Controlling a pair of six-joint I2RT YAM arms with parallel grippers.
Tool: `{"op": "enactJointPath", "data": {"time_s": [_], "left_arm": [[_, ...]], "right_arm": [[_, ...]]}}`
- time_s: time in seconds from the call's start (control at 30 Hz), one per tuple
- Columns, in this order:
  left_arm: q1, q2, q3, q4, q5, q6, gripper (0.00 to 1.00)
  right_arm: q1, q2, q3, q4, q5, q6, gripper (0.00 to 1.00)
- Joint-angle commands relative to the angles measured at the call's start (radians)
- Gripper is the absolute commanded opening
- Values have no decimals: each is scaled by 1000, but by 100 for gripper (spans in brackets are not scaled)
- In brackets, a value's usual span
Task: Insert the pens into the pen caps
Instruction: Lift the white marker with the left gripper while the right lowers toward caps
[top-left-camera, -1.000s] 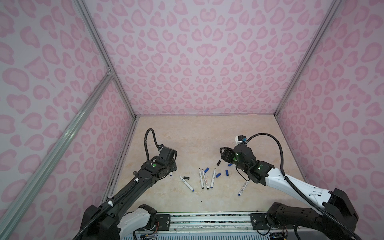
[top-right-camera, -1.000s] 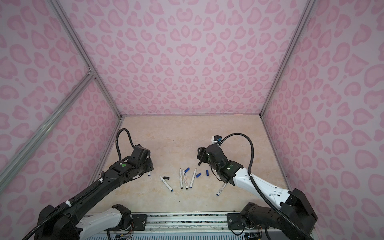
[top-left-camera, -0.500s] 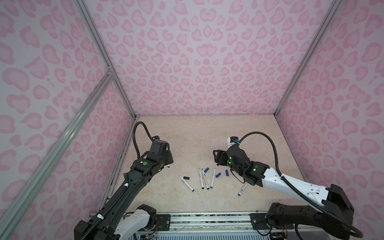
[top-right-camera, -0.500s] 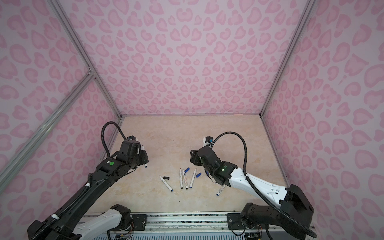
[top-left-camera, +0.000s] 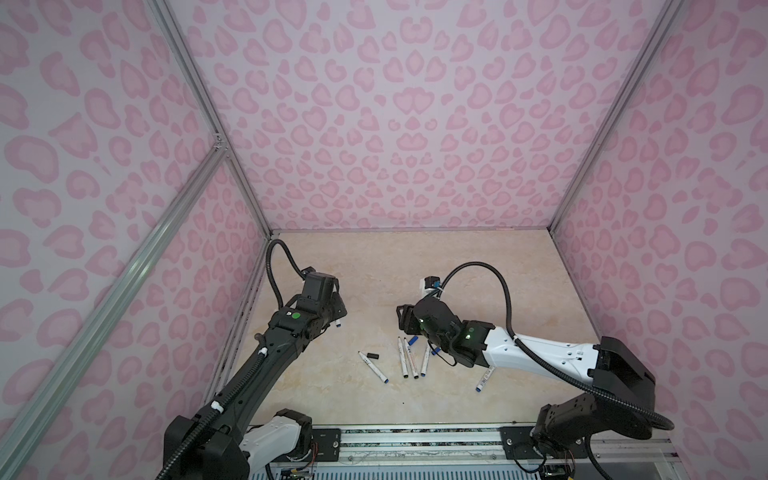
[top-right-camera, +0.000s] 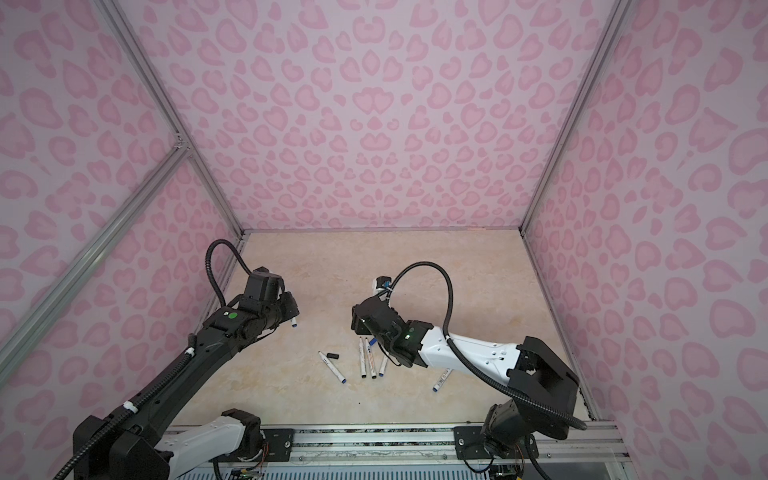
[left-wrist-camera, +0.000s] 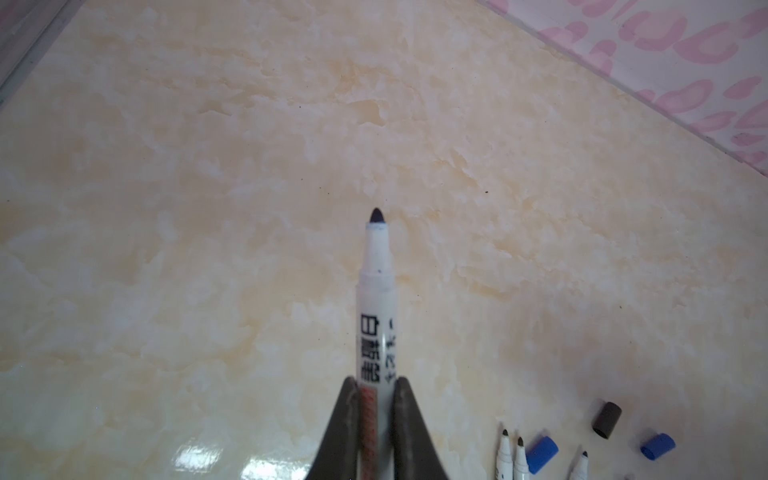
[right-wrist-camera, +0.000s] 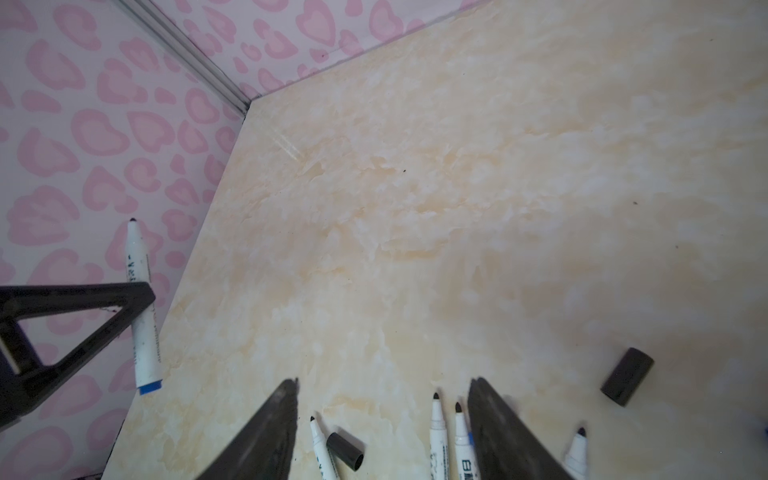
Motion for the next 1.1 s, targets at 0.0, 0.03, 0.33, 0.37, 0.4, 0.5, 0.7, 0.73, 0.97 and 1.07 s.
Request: {"op": "enactJointPath", "data": {"time_s": [0.0, 0.03, 0.33, 0.37, 0.4, 0.5, 0.7, 0.73, 0.97, 1.07], "left_arm": [[2, -24, -59, 80, -73, -19, 3], [3, -46, -96, 102, -100, -24, 3], [6, -147, -151, 133, -133, 19, 4], [6, -142, -149, 145, -110, 31, 4], [6, -135, -150, 160, -81, 42, 4], [6, -113, -163, 240, 65, 86, 4], [7, -91, -170, 338, 288, 132, 4], [6, -87, -169, 329, 270, 129, 4], [6, -67, -165, 330, 277, 121, 4], [7, -65, -163, 328, 275, 119, 4]], "right_arm": [[32, 70, 55, -15, -80, -156, 65], [43, 91, 81, -34, -104, -246, 65], [59, 173, 145, -193, -190, -521, 56], [59, 169, 139, -206, -184, -537, 56], [59, 160, 133, -212, -176, -547, 56], [53, 115, 97, -206, -158, -544, 56], [44, 43, 34, -160, -179, -545, 59], [42, 41, 39, -186, -138, -531, 58], [-114, 3, -21, -281, -98, -326, 50], [-123, -37, -67, -272, -58, -183, 51]]}}
